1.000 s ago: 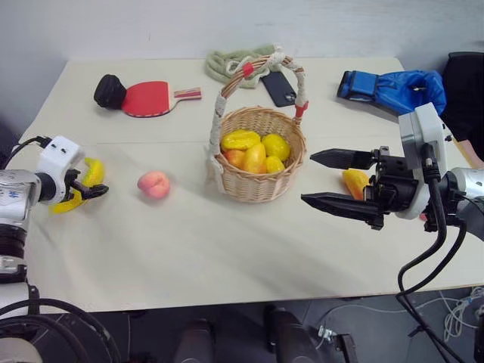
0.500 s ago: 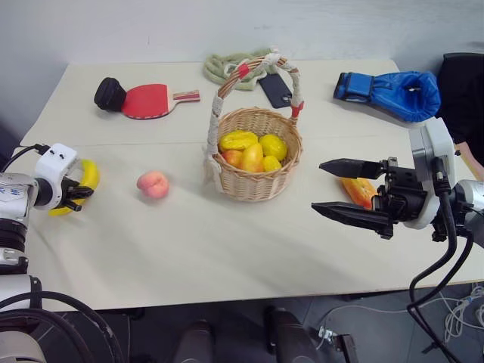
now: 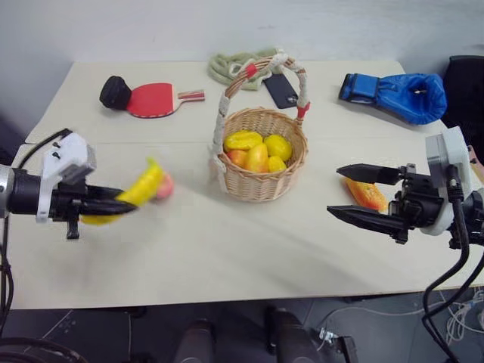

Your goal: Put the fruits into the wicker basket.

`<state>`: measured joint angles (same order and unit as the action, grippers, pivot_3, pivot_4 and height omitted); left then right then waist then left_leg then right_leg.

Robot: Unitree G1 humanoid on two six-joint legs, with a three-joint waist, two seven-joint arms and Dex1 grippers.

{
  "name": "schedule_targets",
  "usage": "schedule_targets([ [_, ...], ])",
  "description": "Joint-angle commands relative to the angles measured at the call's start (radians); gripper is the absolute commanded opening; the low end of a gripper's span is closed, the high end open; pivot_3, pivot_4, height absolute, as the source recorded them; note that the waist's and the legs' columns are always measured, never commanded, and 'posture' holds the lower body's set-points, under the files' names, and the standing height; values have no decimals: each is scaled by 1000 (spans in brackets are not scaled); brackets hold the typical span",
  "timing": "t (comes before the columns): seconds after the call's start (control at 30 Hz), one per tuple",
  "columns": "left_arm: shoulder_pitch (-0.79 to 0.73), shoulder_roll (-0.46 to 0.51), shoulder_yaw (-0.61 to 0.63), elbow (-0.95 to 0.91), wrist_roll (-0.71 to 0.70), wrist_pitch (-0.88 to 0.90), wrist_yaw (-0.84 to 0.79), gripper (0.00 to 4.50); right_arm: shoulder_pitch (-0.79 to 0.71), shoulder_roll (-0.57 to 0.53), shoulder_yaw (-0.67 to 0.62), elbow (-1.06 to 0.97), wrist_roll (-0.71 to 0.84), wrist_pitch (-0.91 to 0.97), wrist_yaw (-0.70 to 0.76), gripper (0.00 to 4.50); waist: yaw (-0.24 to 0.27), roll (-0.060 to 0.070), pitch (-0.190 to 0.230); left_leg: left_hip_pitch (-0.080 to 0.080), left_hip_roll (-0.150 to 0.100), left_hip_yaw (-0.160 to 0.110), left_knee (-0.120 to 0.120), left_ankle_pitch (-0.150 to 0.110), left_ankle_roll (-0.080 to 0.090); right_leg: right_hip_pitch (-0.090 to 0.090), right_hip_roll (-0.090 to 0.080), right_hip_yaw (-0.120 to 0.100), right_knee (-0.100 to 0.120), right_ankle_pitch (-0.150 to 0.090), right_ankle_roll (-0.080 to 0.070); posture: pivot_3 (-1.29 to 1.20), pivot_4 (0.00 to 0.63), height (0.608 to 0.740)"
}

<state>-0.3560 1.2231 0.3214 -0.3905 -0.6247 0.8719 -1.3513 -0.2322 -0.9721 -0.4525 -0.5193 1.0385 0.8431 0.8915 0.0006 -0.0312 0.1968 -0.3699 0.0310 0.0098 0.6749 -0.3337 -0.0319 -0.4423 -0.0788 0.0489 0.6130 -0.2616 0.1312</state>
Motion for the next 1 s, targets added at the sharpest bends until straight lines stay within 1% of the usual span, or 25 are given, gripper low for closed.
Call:
schedule_targets([
  [0.03,-176,-81,-146,-83,-84,77,93,537,18,-20,-54,-6,-14,-32,10,4500,6,1,0,1,0,-1,1,0,0,2,1,0,0,0,0,0,150,740],
  [0.1,-320,-207,-288,-51,-34,118,199,537,19,-17,-49,-8,-19,-37,3,4500,2,2,0,2,0,-3,5,1,1,5,2,0,0,3,1,0,150,740],
  [0.13,-391,-285,-355,-18,1,148,267,537,19,-15,-47,-13,-19,-38,-2,4500,2,2,0,4,0,-3,6,1,1,11,2,0,-1,4,2,0,150,740],
  [0.17,-438,-336,-397,7,22,173,314,537,19,-13,-47,-17,-18,-38,-6,4500,-2,1,0,6,0,-4,7,1,1,16,2,-1,-4,5,3,0,150,740],
  [0.2,-467,-371,-425,29,45,174,344,537,16,-11,-45,-20,-16,-37,-11,4500,-3,0,0,9,0,-4,7,1,2,18,3,0,-7,6,3,0,150,740],
  [0.23,-511,-447,-463,75,81,187,414,537,18,-7,-46,-30,-10,-34,-21,4500,-7,0,0,9,-1,-4,7,1,2,18,3,1,-8,7,4,0,150,740],
  [0.3,-572,-563,-505,147,129,207,522,537,26,2,-48,-46,-4,-34,-36,4500,-14,0,0,9,-1,-2,7,1,2,17,3,4,-8,7,5,0,150,740],
  [0.4,-641,-711,-506,238,174,266,665,537,45,17,-49,-70,-3,-37,-68,4500,-14,0,0,7,-1,-3,7,-2,7,14,5,4,-7,8,5,0,150,740],
  [0.5,-702,-820,-468,320,210,329,791,537,57,27,-56,-90,7,-35,-97,4500,-12,0,0,-1,-1,-3,7,-3,8,6,5,5,-5,8,6,0,150,740],
  [0.63,-759,-915,-415,395,220,397,893,537,55,35,-51,-95,-4,-46,-128,4500,-1,0,0,-1,-2,-3,7,-3,8,4,5,7,-5,8,6,0,150,740],
  [0.73,-774,-945,-415,416,232,403,930,537,33,37,-30,-83,-39,-62,-159,4500,0,0,0,0,-3,-2,8,-2,7,4,5,8,-7,8,6,0,150,740],
  [0.8,-780,-959,-397,417,225,416,944,1255,23,35,-24,-77,-41,-62,-166,4500,-1,0,0,1,-3,-3,8,-1,5,5,5,9,-6,9,6,0,150,740],
  [0.83,-789,-965,-382,417,220,426,951,1502,20,33,-23,-76,-40,-62,-165,4500,-2,0,0,1,-3,-3,8,-1,5,5,5,9,-6,9,6,0,150,740],
  [0.93,-814,-983,-324,418,202,470,977,2430,21,36,-19,-79,-44,-64,-165,4500,-3,0,0,1,-3,-3,8,-1,4,4,5,8,-6,9,6,0,150,740],
  [1.0,-843,-1009,-262,448,199,502,1013,3075,16,43,-6,-78,-50,-68,-170,4500,-2,0,0,1,-3,-3,8,-1,4,4,5,9,-6,9,6,0,150,740],
])
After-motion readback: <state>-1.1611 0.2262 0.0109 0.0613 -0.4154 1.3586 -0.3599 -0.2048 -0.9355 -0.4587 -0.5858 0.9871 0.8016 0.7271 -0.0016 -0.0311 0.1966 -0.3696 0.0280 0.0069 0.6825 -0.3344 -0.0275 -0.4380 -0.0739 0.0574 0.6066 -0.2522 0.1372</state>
